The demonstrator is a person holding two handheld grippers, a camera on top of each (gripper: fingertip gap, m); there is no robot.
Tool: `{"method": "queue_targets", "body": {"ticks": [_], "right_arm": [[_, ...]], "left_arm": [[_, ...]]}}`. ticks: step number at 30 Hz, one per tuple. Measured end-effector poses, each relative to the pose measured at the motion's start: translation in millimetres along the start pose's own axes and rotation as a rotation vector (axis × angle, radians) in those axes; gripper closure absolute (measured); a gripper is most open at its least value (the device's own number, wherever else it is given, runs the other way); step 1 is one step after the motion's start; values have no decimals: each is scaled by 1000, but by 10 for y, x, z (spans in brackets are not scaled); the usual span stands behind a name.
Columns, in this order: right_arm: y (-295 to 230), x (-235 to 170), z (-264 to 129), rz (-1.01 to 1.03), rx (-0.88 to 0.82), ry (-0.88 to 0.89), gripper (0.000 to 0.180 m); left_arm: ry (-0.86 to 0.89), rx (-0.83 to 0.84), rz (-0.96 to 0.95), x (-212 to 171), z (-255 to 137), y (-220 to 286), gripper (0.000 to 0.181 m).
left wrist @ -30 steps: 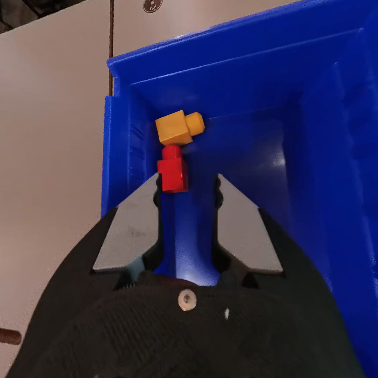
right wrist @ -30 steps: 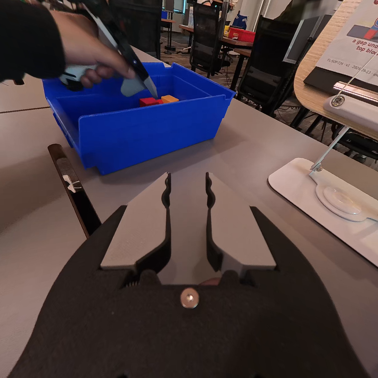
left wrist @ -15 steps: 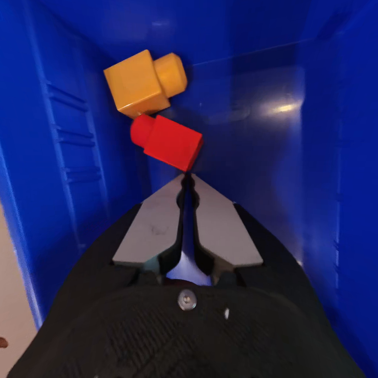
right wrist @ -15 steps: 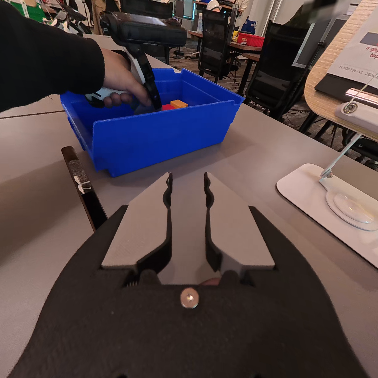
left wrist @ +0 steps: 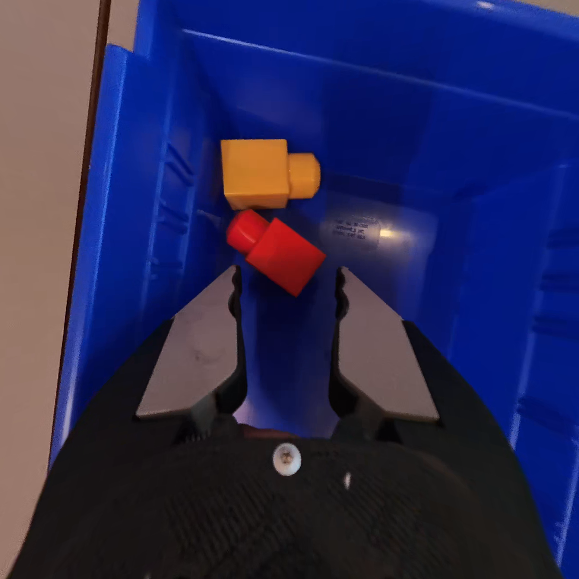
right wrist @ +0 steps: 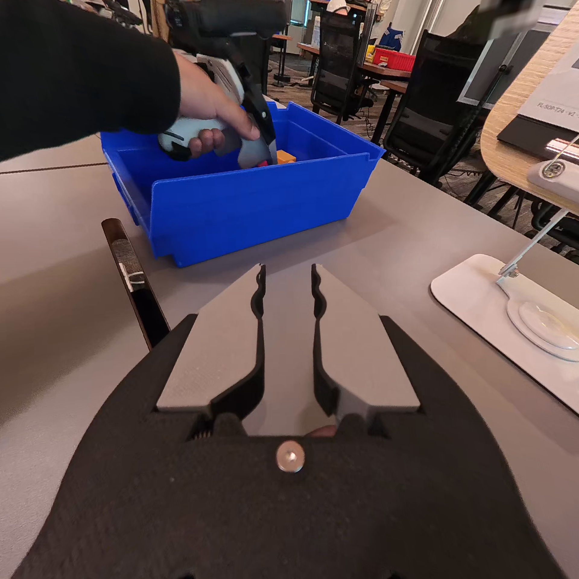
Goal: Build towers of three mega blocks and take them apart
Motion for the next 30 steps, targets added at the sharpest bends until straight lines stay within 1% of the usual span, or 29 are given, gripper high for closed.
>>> {"method": "queue_targets", "body": {"ticks": [5, 7, 9, 10, 14, 18, 22, 25, 28, 30], "right_arm": [[2, 5, -1, 2, 2, 3, 154], [1, 5, 1, 2, 3, 2, 154], [-2, 5, 4, 2, 4, 2, 154], [-4, 3, 6, 2, 6, 1, 154], [-13, -1, 12, -4, 11, -1, 155], [15, -24, 12, 11, 9, -7, 155], [78, 36, -40, 95, 25, 29, 155], [147, 125, -113, 181, 51, 75, 154], [190, 225, -190, 290, 122, 125, 151], [195, 303, -248, 367, 195, 163, 148]], "left_arm": [[19, 0, -70, 64, 140, 68, 120], [2, 20, -63, 42, 205, 62, 117], [14, 64, -41, 35, 243, 6, 126], [25, 63, -43, 42, 249, -4, 126], [17, 40, -30, 30, 240, -19, 127], [30, -43, -37, 10, 153, 25, 127], [120, -169, -3, 93, -135, 120, 127], [248, -268, 93, 161, -498, 274, 127], [405, -372, 239, 107, -962, 595, 127], [504, -393, 375, -43, -1257, 863, 127]]}}
Point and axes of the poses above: each gripper's, where its closed fingertips meet, z out along the fingers, x out of its top, y = z × x across the jaws, the point moved 4 cm from there along -z, back along the fingers, and after that the axes turned 7 degrees about y, right-handed, at the moved point
